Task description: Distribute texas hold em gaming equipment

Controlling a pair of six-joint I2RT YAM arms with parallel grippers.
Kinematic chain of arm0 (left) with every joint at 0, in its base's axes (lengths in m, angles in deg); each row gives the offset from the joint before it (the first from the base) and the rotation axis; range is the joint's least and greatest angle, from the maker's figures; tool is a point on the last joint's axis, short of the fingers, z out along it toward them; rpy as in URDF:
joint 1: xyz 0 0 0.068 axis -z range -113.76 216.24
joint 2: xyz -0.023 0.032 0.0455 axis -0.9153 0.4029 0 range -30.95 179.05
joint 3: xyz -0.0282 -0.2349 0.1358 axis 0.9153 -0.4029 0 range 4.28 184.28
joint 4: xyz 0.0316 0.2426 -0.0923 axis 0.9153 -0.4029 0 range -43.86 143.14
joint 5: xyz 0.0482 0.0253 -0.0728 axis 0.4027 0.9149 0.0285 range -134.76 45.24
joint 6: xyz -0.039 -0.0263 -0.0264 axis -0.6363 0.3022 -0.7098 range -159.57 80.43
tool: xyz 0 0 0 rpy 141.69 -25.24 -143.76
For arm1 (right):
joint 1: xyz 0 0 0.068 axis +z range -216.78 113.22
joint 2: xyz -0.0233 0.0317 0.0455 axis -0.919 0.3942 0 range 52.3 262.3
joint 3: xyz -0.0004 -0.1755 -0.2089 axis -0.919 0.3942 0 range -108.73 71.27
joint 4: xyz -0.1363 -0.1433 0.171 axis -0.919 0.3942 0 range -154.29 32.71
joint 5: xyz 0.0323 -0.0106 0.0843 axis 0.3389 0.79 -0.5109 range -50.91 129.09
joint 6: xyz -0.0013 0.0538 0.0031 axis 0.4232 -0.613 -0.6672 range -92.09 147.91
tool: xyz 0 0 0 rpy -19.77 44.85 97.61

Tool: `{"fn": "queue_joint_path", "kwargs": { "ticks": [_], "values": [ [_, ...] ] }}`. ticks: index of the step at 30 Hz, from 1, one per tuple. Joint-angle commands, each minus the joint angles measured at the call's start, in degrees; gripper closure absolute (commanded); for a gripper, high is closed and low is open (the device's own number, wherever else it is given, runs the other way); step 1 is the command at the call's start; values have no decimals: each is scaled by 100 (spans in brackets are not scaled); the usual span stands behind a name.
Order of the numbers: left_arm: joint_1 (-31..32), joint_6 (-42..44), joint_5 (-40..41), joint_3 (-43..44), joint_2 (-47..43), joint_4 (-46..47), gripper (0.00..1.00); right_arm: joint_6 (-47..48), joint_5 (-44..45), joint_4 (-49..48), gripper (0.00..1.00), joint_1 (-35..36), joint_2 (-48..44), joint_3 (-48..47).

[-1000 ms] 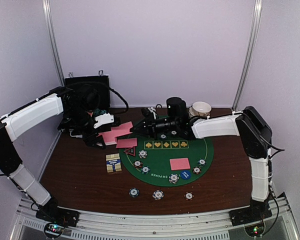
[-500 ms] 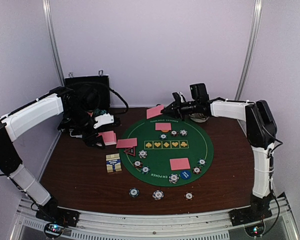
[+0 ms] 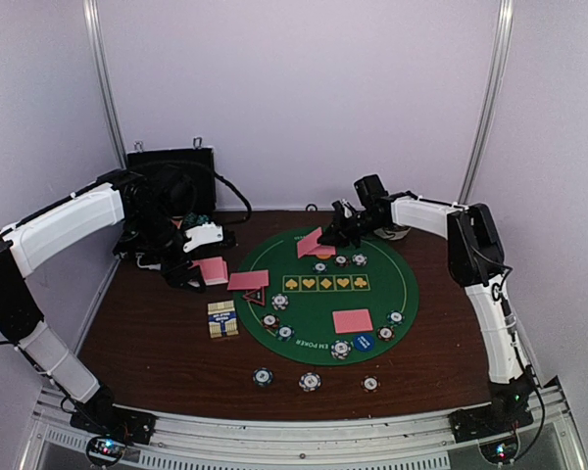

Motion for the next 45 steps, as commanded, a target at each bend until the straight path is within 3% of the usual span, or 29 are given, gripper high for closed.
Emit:
{"fn": "queue_joint_path", "kwargs": {
  "ticks": [1,10,14,20,29,40,45],
  "values": [
    [-10,59,-155,87,-67,-19,100,299,439,354,100,-50,193,-318],
    [-10,50,-173,71,-81,-28,100,539,766,813,100,-164,543,-885],
    [-10,60,-180,60,-74,-27,100,593,890,942,95,-201,569,-979],
    [-10,46,-214,73,-62,-28,100,752,1160,1139,64,-202,345,-1017],
    [-10,7,-257,163,-13,-26,100,878,1241,1039,34,48,-717,-590],
    [-10,-63,-316,375,114,-25,100,-684,421,-1988,24,1125,-2692,2693],
    [-10,-98,-366,435,123,-25,100,-1692,113,-3497,22,1732,-2961,3540]
  ]
}}
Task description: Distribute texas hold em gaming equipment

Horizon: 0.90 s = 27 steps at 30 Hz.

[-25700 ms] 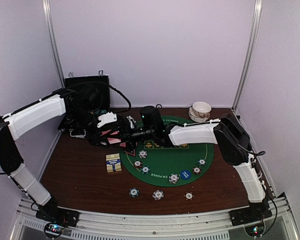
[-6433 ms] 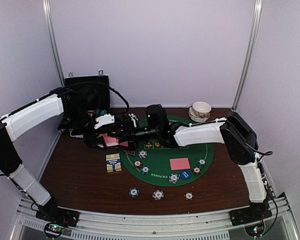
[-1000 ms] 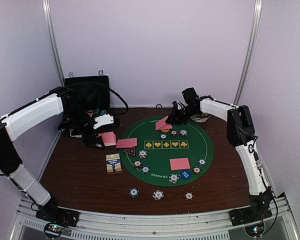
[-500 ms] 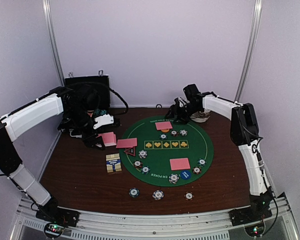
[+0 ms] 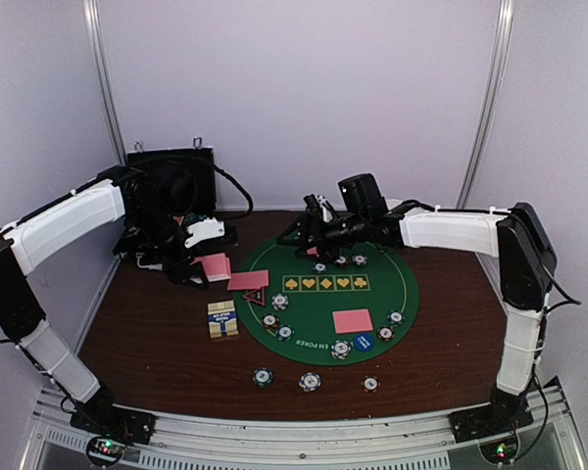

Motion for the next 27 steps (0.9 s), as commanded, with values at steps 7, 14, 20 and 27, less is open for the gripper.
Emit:
{"fn": "queue_joint_path", "kwargs": {
  "ticks": [7,14,20,27],
  "values": [
    [-10,-113,-239,249,9,54,100,-2182,-432,-3160,20,823,86,909],
    [-10,-109,-263,231,-27,49,100,-2703,-461,-3685,17,1219,602,547],
    [-10,-108,-304,222,-61,52,100,-2812,-533,-3646,17,1384,921,126],
    [-10,-109,-327,213,-63,52,100,-3013,-590,-3746,17,1449,1239,-265]
  ]
}}
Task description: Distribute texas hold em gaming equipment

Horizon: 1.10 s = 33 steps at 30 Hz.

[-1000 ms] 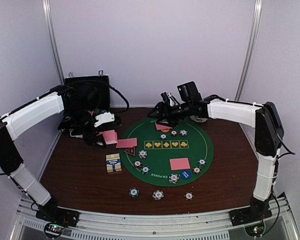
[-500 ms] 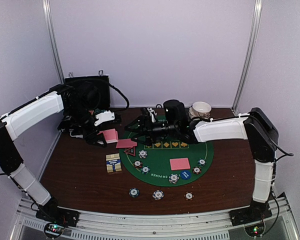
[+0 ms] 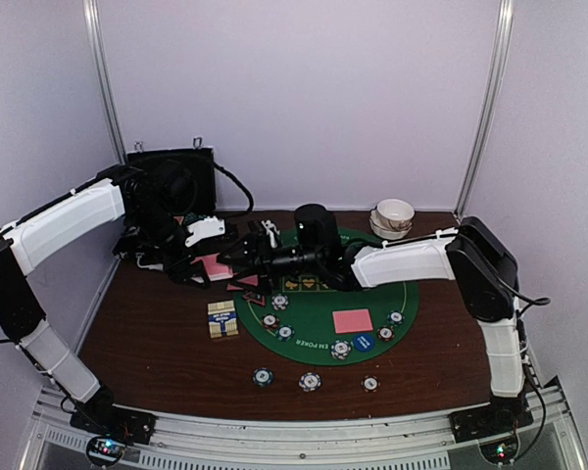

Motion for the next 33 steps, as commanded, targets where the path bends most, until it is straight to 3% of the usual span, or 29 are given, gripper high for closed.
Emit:
{"fn": "queue_joint_path", "kwargs": {
  "ticks": [1,20,33],
  "values": [
    [-10,-46,-144,162,-67,47,100,-222,-117,-330,17,59,230,-372],
    [-10,-28,-143,129,-126,45,100,-442,-419,-25,27,228,988,-1326],
    [-10,-11,-153,92,-180,31,100,-144,-303,439,40,-49,780,-906]
  ]
}}
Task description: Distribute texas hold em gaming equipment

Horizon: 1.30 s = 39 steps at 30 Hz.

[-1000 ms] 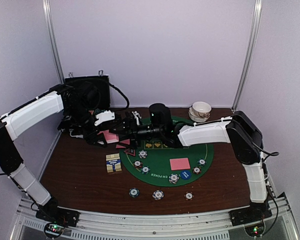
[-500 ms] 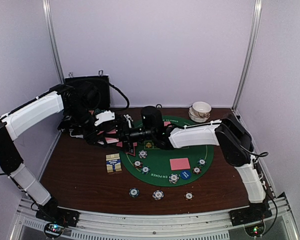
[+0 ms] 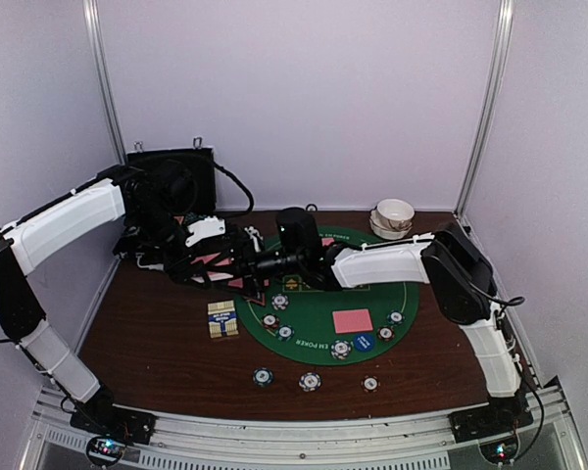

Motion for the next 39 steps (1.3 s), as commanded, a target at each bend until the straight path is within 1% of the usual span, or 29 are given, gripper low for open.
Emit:
{"fn": "queue_joint_path", "kwargs": {
  "ticks": [1,11,16,20,22,25,26,28,30,32,39],
  "values": [
    [-10,-5,-136,83,-189,29,100,170,32,129,41,-158,-145,258],
    [-10,5,-115,68,-208,28,100,246,14,97,51,-304,-377,631],
    [-10,12,-100,55,-202,24,100,302,-26,91,57,-346,-531,737],
    [-10,9,-88,33,-202,29,100,496,-49,350,63,-354,-648,749],
    [-10,9,-88,29,-213,28,100,596,-47,499,63,-369,-700,756],
    [-10,21,-88,27,-207,30,100,732,-12,682,58,-372,-772,726],
    [-10,22,-88,21,-206,30,100,735,-4,694,54,-373,-796,711],
    [-10,22,-104,20,-201,30,100,686,29,611,43,-358,-838,692],
    [-10,21,-113,28,-185,23,100,634,39,520,37,-320,-817,580],
    [-10,21,-129,29,-180,22,100,590,33,538,35,-246,-689,383],
    [-10,21,-115,37,-179,2,100,233,-77,342,34,-43,-135,-191]
  ]
}}
